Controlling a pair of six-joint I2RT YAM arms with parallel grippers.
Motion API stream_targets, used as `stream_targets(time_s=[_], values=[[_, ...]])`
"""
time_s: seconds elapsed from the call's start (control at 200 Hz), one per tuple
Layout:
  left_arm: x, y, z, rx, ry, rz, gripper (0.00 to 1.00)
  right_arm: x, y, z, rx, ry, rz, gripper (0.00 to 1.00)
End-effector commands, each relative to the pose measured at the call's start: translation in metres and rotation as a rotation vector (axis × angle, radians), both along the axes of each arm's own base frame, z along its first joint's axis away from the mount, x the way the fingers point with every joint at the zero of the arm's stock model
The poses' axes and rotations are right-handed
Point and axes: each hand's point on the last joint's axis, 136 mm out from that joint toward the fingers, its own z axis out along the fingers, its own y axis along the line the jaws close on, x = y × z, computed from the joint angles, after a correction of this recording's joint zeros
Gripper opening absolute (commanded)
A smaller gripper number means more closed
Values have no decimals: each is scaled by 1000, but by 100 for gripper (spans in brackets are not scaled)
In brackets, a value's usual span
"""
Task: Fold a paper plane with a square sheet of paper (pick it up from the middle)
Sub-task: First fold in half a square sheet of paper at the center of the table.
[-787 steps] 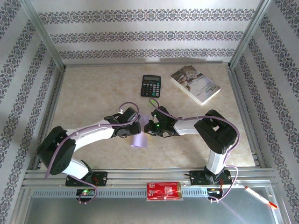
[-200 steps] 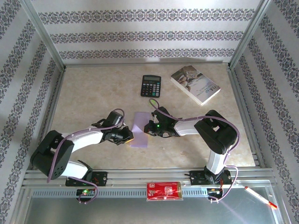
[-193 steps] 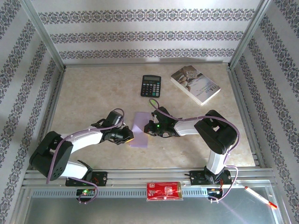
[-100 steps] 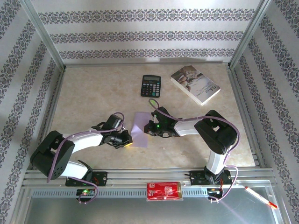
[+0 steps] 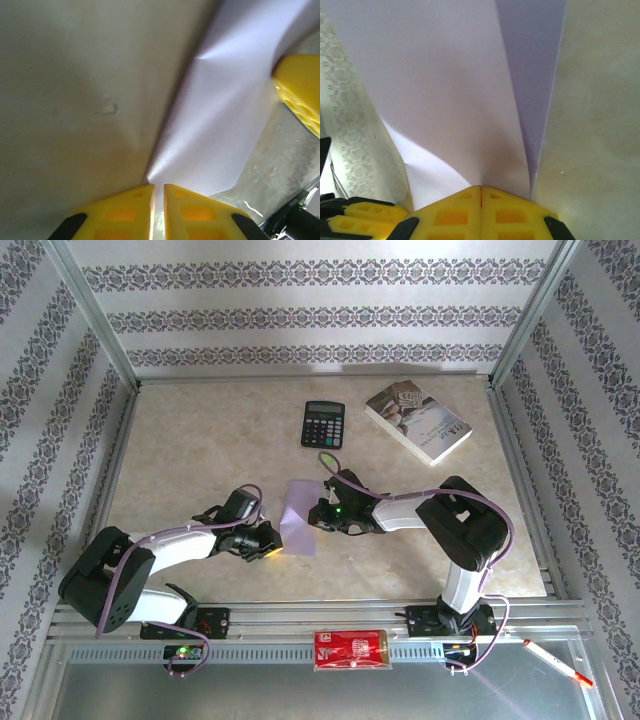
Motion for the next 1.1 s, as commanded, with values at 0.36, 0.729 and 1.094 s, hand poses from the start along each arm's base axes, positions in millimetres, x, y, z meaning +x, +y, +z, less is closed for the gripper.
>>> stream_targets(time_s=[0.36,0.729,1.094], values=[[56,-7,56,-76,-173,23,16,-48,-63,-72,-305,191,-25,0],[118,-33,27,-98,-142,-11,12,-50,-64,-72,-308,191,-23,0],[128,-16,15,-119,-120,35,13,-52,-67,-74,-315,202,-25,0]])
